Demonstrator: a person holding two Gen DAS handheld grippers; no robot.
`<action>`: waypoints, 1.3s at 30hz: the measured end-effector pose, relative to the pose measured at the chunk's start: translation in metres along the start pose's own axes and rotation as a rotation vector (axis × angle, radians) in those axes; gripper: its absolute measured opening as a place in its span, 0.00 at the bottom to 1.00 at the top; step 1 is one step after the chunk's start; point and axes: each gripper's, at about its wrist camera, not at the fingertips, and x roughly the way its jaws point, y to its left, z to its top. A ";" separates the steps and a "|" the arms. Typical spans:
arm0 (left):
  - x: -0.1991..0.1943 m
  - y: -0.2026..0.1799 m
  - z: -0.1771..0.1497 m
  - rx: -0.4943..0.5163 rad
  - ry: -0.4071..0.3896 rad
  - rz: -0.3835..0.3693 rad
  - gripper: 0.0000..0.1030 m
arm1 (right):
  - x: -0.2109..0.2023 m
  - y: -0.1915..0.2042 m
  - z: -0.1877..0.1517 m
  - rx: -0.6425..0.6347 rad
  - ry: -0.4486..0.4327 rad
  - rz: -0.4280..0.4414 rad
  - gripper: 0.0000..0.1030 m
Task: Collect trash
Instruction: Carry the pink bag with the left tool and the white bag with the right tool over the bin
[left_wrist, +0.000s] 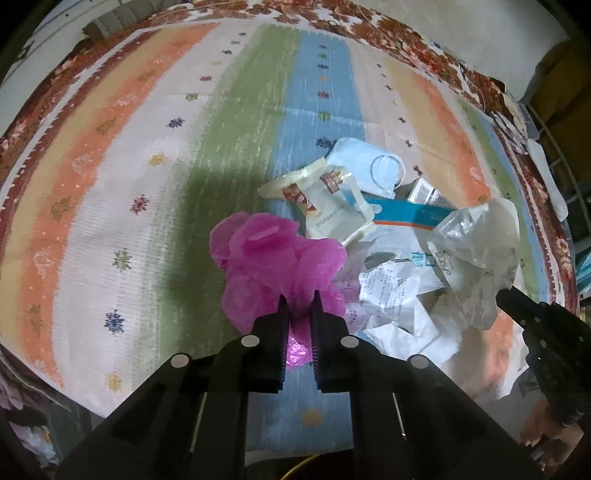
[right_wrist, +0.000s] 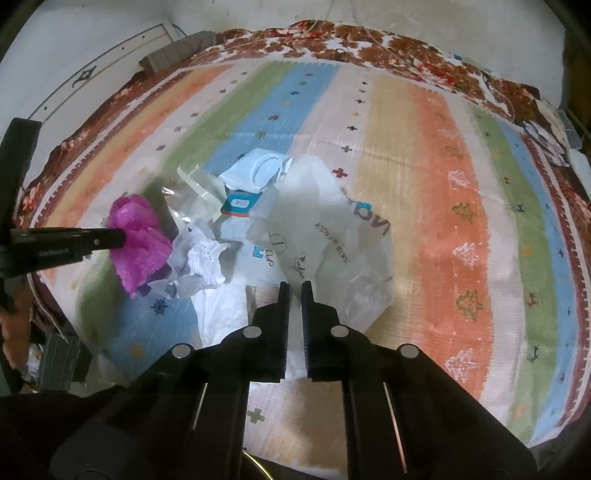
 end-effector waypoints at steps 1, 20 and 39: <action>-0.004 0.000 0.000 -0.004 -0.005 -0.004 0.09 | -0.004 -0.001 -0.001 0.003 -0.004 0.008 0.04; -0.093 -0.018 -0.030 -0.004 -0.130 -0.166 0.09 | -0.077 0.006 -0.024 0.019 -0.077 0.088 0.03; -0.144 -0.037 -0.095 0.062 -0.195 -0.269 0.09 | -0.138 0.033 -0.079 0.014 -0.152 0.150 0.03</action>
